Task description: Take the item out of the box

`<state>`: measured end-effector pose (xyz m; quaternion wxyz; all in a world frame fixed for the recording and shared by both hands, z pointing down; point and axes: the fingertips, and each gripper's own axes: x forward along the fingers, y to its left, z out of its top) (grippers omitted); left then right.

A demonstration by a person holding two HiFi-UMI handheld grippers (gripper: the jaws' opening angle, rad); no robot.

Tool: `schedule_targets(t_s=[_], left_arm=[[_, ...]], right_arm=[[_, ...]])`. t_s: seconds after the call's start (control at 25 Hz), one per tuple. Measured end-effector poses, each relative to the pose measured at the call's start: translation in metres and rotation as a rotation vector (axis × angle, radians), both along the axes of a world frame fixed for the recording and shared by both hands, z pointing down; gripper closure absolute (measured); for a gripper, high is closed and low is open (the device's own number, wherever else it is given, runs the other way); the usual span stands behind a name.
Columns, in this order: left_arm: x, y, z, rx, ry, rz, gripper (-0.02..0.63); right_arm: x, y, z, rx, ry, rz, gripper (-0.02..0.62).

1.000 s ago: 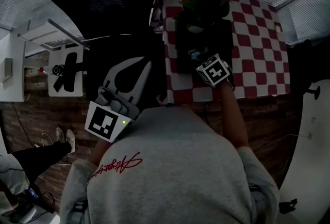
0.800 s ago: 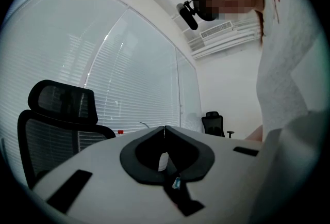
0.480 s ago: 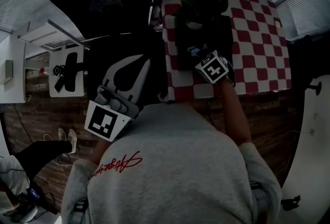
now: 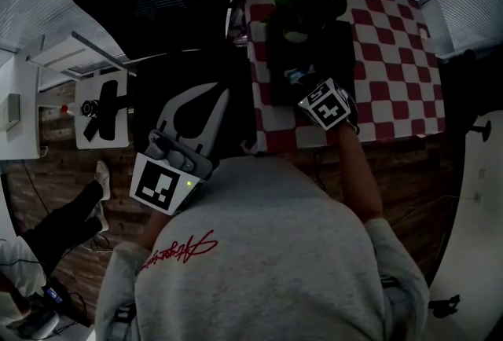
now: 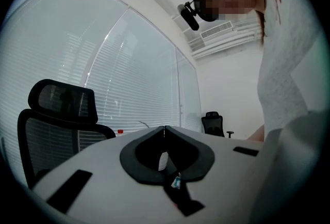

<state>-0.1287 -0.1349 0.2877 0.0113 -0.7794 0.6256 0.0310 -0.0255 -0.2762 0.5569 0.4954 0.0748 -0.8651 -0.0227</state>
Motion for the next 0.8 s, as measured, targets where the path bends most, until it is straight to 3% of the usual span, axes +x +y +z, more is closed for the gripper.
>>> schedule_targets(t_s=[0.8], left_arm=[[0.017,-0.015,0.002,-0.009,0.006,0.065,0.589]], right_arm=[[0.003,0.006,-0.044,0.123,-0.158,0.049,0.523]])
